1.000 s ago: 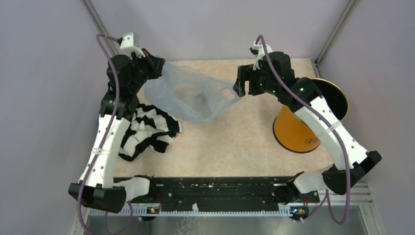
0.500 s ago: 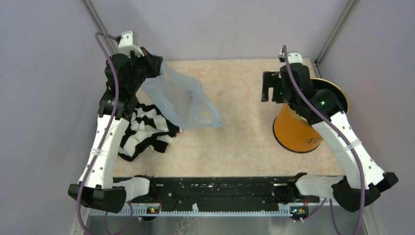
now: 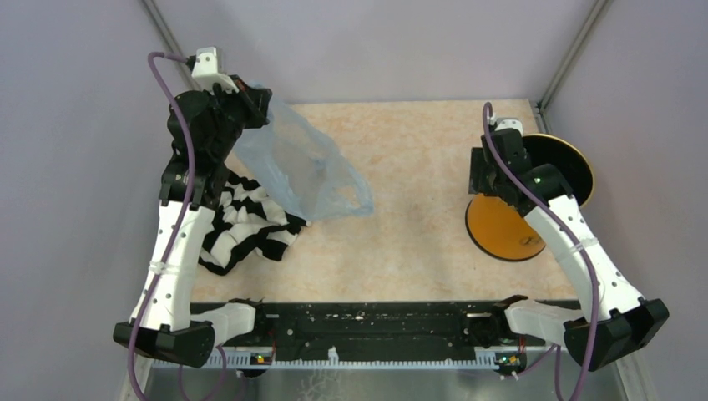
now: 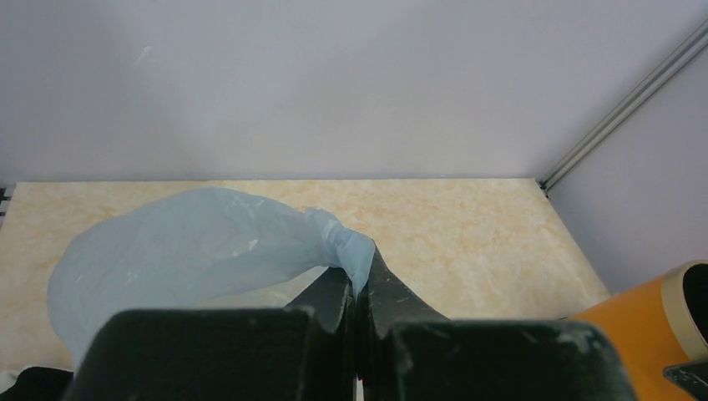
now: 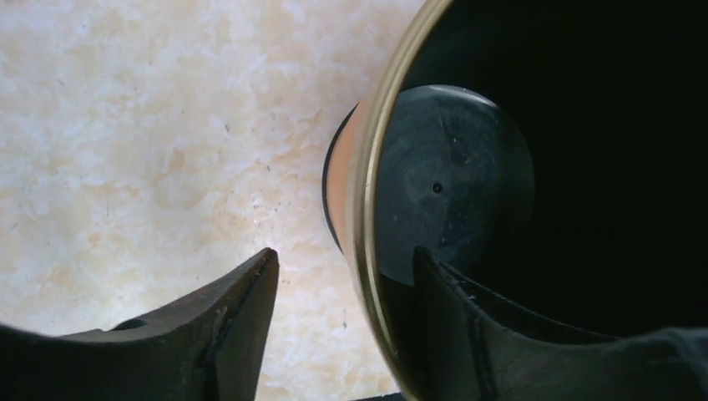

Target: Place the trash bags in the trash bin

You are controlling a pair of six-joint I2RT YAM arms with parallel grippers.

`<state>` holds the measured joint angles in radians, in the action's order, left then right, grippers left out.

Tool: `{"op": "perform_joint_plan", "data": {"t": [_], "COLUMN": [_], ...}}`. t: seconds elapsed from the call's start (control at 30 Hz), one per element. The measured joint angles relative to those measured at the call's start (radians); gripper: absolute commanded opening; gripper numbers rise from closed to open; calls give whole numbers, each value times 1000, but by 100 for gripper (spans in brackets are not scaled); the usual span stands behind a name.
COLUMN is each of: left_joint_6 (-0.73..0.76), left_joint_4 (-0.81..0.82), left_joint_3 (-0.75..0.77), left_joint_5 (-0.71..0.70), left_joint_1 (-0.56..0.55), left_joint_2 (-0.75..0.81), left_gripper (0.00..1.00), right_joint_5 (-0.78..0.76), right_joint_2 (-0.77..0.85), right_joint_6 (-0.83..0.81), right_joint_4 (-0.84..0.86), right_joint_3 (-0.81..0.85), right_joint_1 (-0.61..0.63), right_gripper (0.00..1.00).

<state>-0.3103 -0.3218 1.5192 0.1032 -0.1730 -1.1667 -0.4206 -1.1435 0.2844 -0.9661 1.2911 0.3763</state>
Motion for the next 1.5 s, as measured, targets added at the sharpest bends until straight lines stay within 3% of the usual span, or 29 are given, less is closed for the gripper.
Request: {"op": "perform_joint_plan", "data": {"t": [0.2, 0.27, 0.53, 1.27, 1.5], "left_joint_6": [0, 0, 1, 10, 21], "left_joint_4": [0, 0, 1, 6, 7], "left_joint_3": [0, 0, 0, 0, 0], "left_joint_5": [0, -3, -14, -34, -40], "left_joint_1": [0, 0, 0, 0, 0], "left_joint_2": [0, 0, 0, 2, 2], "left_gripper": [0, 0, 0, 0, 0], "right_joint_5": [30, 60, 148, 207, 202], "right_joint_2": [-2, -3, -17, -189, -229], "right_joint_6": [-20, -24, -23, 88, 124], "right_joint_4": [34, 45, 67, 197, 249], "right_joint_3": [-9, -9, 1, 92, 106], "right_joint_1": [-8, -8, 18, 432, 486], "right_gripper": [10, 0, 0, 0, 13]}}
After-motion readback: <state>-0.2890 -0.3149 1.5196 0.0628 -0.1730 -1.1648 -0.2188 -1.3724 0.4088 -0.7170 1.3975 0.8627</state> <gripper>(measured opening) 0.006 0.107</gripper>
